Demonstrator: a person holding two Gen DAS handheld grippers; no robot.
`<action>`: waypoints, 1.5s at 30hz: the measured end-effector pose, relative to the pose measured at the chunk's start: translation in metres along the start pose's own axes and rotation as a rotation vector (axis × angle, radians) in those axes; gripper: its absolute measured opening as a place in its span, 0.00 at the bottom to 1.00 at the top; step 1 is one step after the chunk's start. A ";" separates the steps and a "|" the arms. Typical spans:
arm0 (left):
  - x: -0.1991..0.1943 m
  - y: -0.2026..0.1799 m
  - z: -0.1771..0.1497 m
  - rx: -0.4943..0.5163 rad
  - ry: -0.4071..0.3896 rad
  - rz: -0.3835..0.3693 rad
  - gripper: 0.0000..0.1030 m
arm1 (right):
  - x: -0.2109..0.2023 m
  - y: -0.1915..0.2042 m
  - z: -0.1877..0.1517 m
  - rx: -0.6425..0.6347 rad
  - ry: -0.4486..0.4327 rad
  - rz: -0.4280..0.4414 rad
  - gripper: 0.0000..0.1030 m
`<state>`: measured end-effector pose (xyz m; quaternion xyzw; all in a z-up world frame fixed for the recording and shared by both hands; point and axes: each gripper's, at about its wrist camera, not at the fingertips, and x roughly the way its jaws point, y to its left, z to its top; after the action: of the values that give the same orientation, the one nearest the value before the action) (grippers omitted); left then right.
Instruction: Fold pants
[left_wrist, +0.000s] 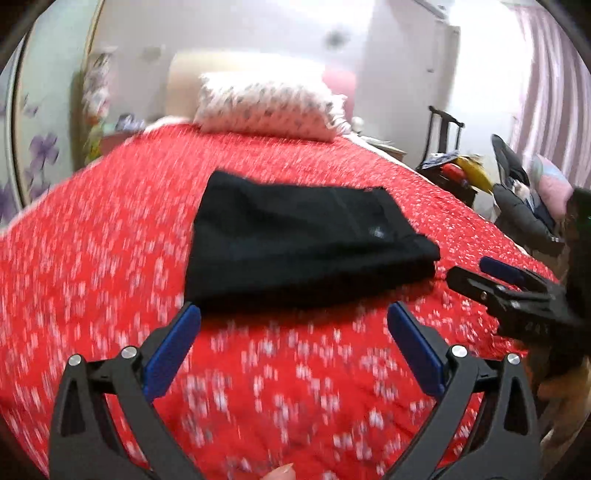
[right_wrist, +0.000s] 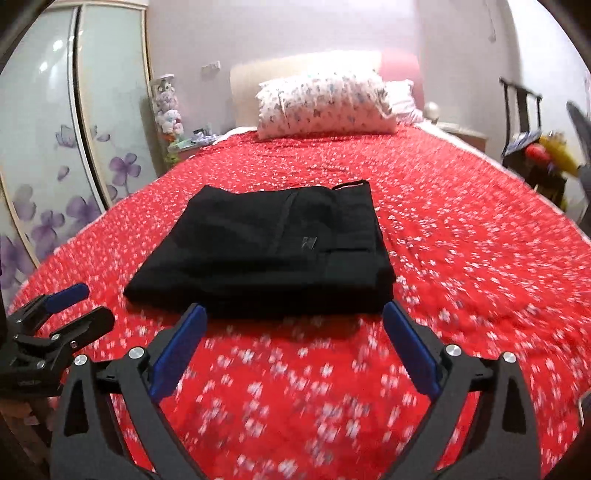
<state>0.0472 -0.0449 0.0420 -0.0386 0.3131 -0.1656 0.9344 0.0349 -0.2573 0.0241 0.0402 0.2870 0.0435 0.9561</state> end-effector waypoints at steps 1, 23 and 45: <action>-0.002 0.003 -0.006 -0.018 0.003 0.006 0.98 | -0.004 0.005 -0.005 -0.009 -0.013 -0.018 0.98; -0.009 0.010 -0.038 -0.009 0.054 0.126 0.98 | -0.005 0.022 -0.043 0.002 0.015 -0.164 0.99; -0.005 0.009 -0.042 -0.012 0.071 0.151 0.98 | -0.003 0.025 -0.044 -0.009 0.019 -0.180 0.99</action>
<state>0.0209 -0.0329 0.0098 -0.0147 0.3489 -0.0938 0.9323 0.0069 -0.2308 -0.0087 0.0096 0.2985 -0.0410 0.9535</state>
